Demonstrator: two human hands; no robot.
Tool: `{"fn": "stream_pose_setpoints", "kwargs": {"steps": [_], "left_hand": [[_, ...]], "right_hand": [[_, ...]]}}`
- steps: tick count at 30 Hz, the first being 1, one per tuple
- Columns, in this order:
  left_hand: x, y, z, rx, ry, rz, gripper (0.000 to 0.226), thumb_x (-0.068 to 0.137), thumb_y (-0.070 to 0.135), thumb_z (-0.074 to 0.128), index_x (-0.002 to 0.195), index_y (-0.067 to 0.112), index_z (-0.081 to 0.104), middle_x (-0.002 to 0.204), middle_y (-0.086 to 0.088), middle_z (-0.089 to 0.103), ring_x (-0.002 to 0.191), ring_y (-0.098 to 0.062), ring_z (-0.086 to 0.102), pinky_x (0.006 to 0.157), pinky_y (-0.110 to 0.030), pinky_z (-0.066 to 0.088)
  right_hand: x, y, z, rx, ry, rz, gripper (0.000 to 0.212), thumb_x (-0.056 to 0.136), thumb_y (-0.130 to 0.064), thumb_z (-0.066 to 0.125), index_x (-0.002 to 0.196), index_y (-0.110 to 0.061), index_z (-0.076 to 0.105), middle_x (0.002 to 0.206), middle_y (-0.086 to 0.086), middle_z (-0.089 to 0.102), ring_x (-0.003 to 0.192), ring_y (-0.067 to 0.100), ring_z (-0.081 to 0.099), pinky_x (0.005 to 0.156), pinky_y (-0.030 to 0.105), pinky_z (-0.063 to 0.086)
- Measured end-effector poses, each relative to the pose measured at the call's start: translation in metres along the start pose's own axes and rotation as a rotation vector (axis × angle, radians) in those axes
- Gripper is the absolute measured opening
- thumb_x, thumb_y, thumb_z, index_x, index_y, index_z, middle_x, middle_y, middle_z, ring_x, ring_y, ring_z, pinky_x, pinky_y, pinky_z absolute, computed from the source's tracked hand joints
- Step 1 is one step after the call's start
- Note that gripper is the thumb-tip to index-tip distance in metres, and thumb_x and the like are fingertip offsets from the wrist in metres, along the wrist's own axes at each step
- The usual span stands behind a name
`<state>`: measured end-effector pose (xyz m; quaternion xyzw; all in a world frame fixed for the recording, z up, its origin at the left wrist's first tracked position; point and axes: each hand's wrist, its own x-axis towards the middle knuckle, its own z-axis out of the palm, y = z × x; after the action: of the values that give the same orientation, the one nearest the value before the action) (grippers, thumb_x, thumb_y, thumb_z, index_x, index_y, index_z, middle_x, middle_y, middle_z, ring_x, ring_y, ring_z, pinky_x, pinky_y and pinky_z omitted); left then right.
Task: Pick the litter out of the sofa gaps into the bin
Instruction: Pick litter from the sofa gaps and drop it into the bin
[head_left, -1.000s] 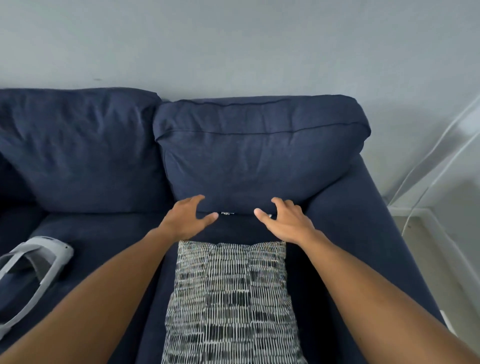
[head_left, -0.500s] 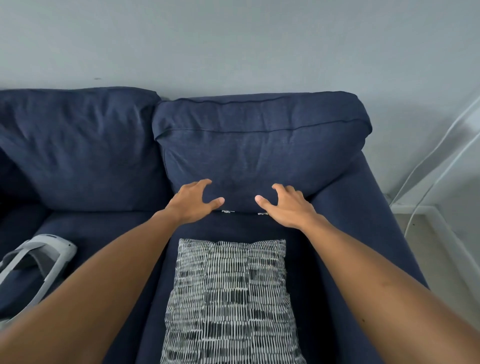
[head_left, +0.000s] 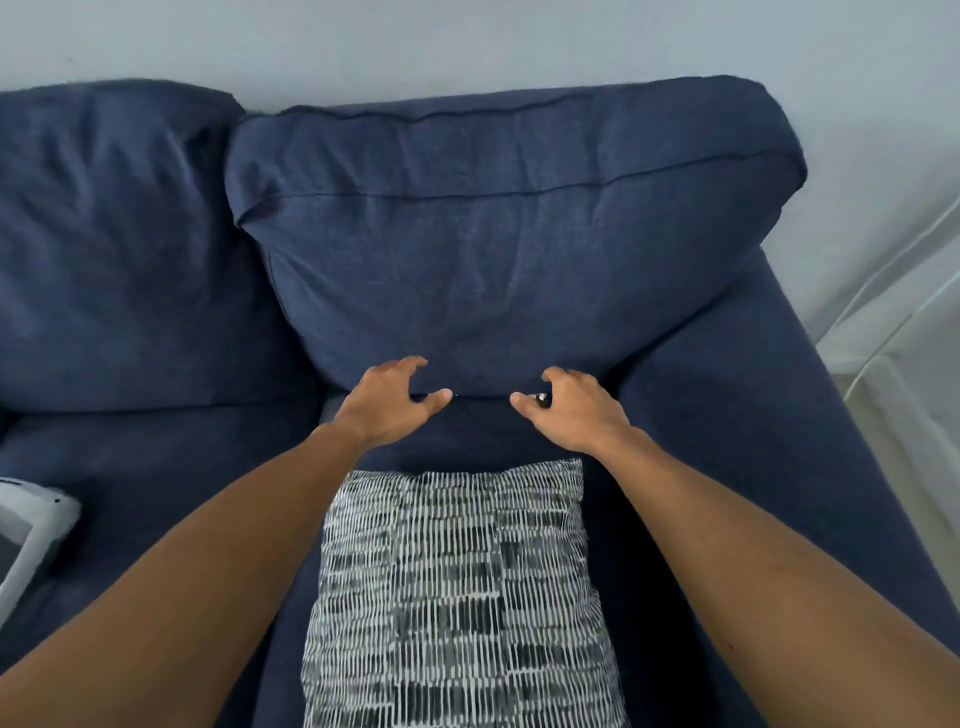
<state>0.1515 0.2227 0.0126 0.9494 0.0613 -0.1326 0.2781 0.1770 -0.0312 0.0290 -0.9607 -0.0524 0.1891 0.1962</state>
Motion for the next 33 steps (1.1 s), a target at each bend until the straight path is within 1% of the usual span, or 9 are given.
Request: {"fn": "stream_pose_setpoints", "kwargs": {"steps": [5, 9, 11, 14, 18, 22, 24, 28, 33], "left_hand": [[0.042, -0.03, 0.033, 0.018, -0.061, -0.029, 0.076, 0.086, 0.064, 0.059, 0.146, 0.019, 0.045, 0.146, -0.001, 0.054, 0.135, -0.022, 0.049, 0.109, -0.037, 0.042], [0.073, -0.049, 0.058, 0.02, -0.069, -0.043, 0.071, 0.086, 0.06, 0.063, 0.139, 0.014, 0.053, 0.138, -0.003, 0.06, 0.129, -0.024, 0.054, 0.108, -0.038, 0.044], [0.086, -0.056, 0.071, 0.044, -0.064, -0.043, 0.064, 0.087, 0.057, 0.064, 0.132, 0.012, 0.06, 0.131, -0.004, 0.065, 0.125, -0.024, 0.058, 0.105, -0.036, 0.046], [0.099, -0.064, 0.089, 0.068, -0.059, -0.05, 0.059, 0.085, 0.061, 0.06, 0.124, 0.018, 0.065, 0.125, -0.003, 0.068, 0.119, -0.027, 0.061, 0.103, -0.04, 0.048], [0.111, -0.079, 0.111, 0.088, -0.016, -0.038, 0.079, 0.072, 0.076, 0.039, 0.125, 0.024, 0.064, 0.128, -0.005, 0.066, 0.12, -0.03, 0.059, 0.102, -0.046, 0.049], [0.123, -0.084, 0.126, 0.132, 0.09, -0.035, 0.056, 0.085, 0.059, 0.057, 0.118, 0.014, 0.069, 0.116, -0.013, 0.071, 0.11, -0.037, 0.063, 0.094, -0.046, 0.053], [0.13, -0.084, 0.132, 0.109, 0.14, -0.08, 0.05, 0.087, 0.053, 0.064, 0.111, 0.01, 0.072, 0.109, -0.016, 0.072, 0.105, -0.039, 0.064, 0.091, -0.045, 0.053], [0.138, -0.087, 0.142, 0.071, 0.218, -0.091, 0.044, 0.087, 0.05, 0.066, 0.104, 0.01, 0.075, 0.101, -0.016, 0.075, 0.1, -0.039, 0.066, 0.091, -0.046, 0.053], [0.136, -0.09, 0.144, -0.019, 0.281, -0.027, 0.025, 0.09, 0.031, 0.069, 0.088, 0.007, 0.075, 0.081, -0.016, 0.075, 0.079, -0.041, 0.068, 0.077, -0.048, 0.057]], "right_hand": [[0.043, 0.017, 0.04, 0.013, -0.027, 0.04, 0.066, 0.087, -0.069, 0.048, 0.124, -0.015, 0.055, 0.124, 0.002, 0.06, 0.11, 0.024, 0.058, 0.086, 0.043, 0.052], [0.076, 0.026, 0.067, 0.022, -0.048, 0.082, 0.067, 0.087, -0.068, 0.049, 0.125, -0.013, 0.055, 0.126, 0.005, 0.059, 0.112, 0.027, 0.058, 0.089, 0.046, 0.052], [0.091, 0.031, 0.08, 0.024, -0.056, 0.112, 0.062, 0.087, -0.067, 0.05, 0.117, -0.014, 0.056, 0.122, 0.005, 0.06, 0.108, 0.027, 0.059, 0.089, 0.046, 0.052], [0.107, 0.038, 0.099, 0.027, -0.041, 0.143, 0.059, 0.087, -0.066, 0.051, 0.115, -0.014, 0.057, 0.12, 0.005, 0.061, 0.109, 0.028, 0.059, 0.088, 0.044, 0.051], [0.121, 0.044, 0.12, 0.037, 0.01, 0.191, 0.06, 0.088, -0.063, 0.055, 0.121, -0.014, 0.056, 0.123, 0.008, 0.061, 0.114, 0.032, 0.058, 0.087, 0.042, 0.049], [0.131, 0.047, 0.131, 0.065, 0.113, 0.204, 0.048, 0.089, -0.058, 0.058, 0.111, -0.015, 0.064, 0.117, 0.01, 0.065, 0.11, 0.032, 0.06, 0.079, 0.037, 0.046], [0.135, 0.046, 0.135, 0.095, 0.175, 0.222, 0.044, 0.089, -0.056, 0.06, 0.104, -0.015, 0.067, 0.11, 0.01, 0.067, 0.105, 0.032, 0.062, 0.073, 0.034, 0.043], [0.145, 0.045, 0.146, 0.137, 0.263, 0.274, 0.038, 0.089, -0.048, 0.065, 0.099, -0.012, 0.067, 0.104, 0.012, 0.068, 0.1, 0.033, 0.064, 0.07, 0.032, 0.041], [0.151, 0.054, 0.151, 0.135, 0.299, 0.291, 0.023, 0.095, -0.031, 0.061, 0.089, -0.009, 0.067, 0.094, 0.014, 0.066, 0.089, 0.035, 0.064, 0.067, 0.031, 0.041]]}}
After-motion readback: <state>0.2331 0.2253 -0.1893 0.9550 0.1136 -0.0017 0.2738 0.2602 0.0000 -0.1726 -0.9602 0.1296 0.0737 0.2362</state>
